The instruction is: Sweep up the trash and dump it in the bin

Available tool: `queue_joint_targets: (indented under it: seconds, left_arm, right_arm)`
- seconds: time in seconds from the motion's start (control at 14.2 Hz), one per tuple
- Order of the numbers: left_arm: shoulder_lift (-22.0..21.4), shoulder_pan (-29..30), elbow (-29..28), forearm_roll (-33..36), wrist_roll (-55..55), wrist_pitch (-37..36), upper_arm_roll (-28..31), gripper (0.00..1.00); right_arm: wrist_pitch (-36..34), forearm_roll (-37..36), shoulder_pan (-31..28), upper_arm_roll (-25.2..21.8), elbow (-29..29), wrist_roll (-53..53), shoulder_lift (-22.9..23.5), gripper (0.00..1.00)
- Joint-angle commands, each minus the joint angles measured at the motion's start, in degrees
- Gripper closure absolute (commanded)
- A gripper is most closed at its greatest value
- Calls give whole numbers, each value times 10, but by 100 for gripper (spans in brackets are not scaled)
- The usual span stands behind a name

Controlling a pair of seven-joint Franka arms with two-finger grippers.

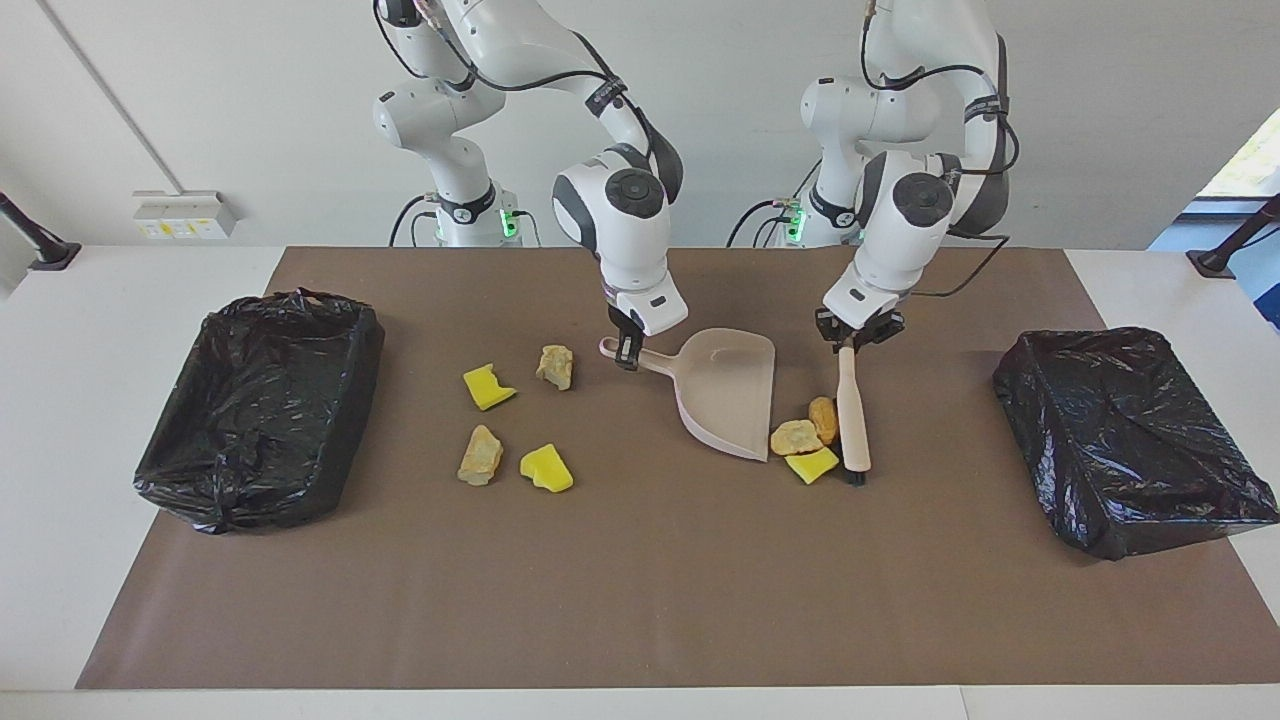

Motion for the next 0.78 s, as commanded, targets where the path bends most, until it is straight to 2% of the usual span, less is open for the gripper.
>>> queue_joint_targets:
  seconds: [0.0, 0.42, 0.56, 0.7]
  left_arm:
    - [-11, -4, -7, -11, 3, -28, -45, 100]
    - [-72, -3, -3, -126, -14, -120, -145, 100]
    - [-78, -3, 13, -145, -62, -132, -155, 100]
    - [-81, 3, 50, -146, -60, -204, -149, 100]
  right_arm:
    - [9, -4, -3, 3, -4, 12, -4, 100]
    - [7, -5, -3, 3, -5, 12, -5, 100]
    - [7, -4, -3, 3, -5, 12, -4, 100]
    - [6, -4, -3, 3, -5, 12, -4, 100]
